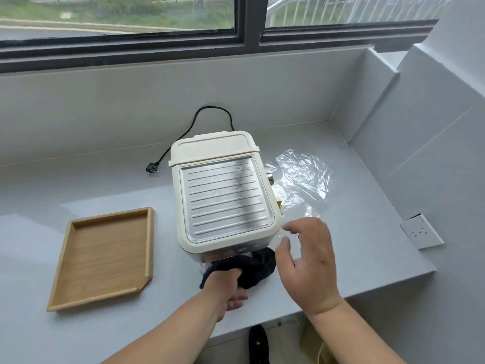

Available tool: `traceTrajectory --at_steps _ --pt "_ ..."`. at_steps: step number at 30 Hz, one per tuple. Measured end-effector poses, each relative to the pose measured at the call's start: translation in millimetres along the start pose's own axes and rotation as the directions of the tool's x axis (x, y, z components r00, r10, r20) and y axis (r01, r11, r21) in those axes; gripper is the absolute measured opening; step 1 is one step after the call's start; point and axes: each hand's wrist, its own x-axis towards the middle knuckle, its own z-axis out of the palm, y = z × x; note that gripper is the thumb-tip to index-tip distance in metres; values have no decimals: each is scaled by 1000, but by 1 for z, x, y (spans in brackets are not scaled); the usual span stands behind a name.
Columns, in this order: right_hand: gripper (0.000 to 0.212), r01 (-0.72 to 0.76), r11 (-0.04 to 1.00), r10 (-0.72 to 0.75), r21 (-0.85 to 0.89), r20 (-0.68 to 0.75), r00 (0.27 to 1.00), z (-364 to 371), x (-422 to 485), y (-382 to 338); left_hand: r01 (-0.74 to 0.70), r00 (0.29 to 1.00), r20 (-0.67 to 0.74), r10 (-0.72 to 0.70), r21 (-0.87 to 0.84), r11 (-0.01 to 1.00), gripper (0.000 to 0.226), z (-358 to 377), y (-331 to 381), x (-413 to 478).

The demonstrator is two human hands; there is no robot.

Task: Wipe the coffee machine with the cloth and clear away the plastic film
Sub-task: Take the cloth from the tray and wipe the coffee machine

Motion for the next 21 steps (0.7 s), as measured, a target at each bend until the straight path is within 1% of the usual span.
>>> traceTrajectory --at_steps 1,2,3,4,5,7,9,10,12,14,15,16,18,19,20,21 --pt "21 -109 994 109 -12 67 992 3 -14 7 -5 1000 19 5 7 1000 26 5 2 -1" --pt "22 -225 973 230 -52 169 958 7 -27 15 -11 999 33 11 26 1000 28 12 4 0" --pt "25 -314 943 334 -113 286 898 14 -38 22 -16 999 43 14 52 999 30 17 5 0" --pt "31 -365 915 403 -170 388 829 21 -49 30 -16 998 57 12 70 997 31 21 6 1" --pt "39 -387 897 443 -215 468 765 29 -58 37 -15 997 80 8 82 997 30 25 8 2" --pt "55 -382 885 464 -267 568 680 45 -70 47 -20 991 132 7 100 995 26 31 11 2" --pt "65 -344 890 456 -300 617 641 56 -77 55 -37 988 151 16 135 990 22 34 14 3" --pt "67 -320 894 447 -313 629 636 60 -80 60 -49 989 148 24 164 985 22 36 14 3" --pt "64 -272 902 429 -335 629 649 65 -80 66 -73 990 138 40 238 969 23 39 16 4" --pt "55 -261 904 422 -338 611 670 67 -76 74 -116 986 152 64 364 924 24 42 19 1" --pt "52 -271 904 424 -332 606 673 69 -73 78 -145 983 166 77 452 880 25 44 21 -2" --pt "50 -274 904 424 -327 608 671 69 -70 80 -185 979 179 102 552 813 25 46 23 -6" --pt "40 -310 891 454 -332 621 639 70 -63 84 -284 958 200 204 746 603 24 52 30 -18" --pt "31 -346 880 474 -325 623 622 69 -59 84 -323 938 209 275 811 487 25 55 34 -26" --pt "22 -387 868 494 -311 618 612 69 -55 86 -358 913 225 339 842 404 25 58 38 -36" --pt "15 -400 865 496 -304 636 591 67 -51 88 -400 887 256 383 840 365 25 61 43 -46"
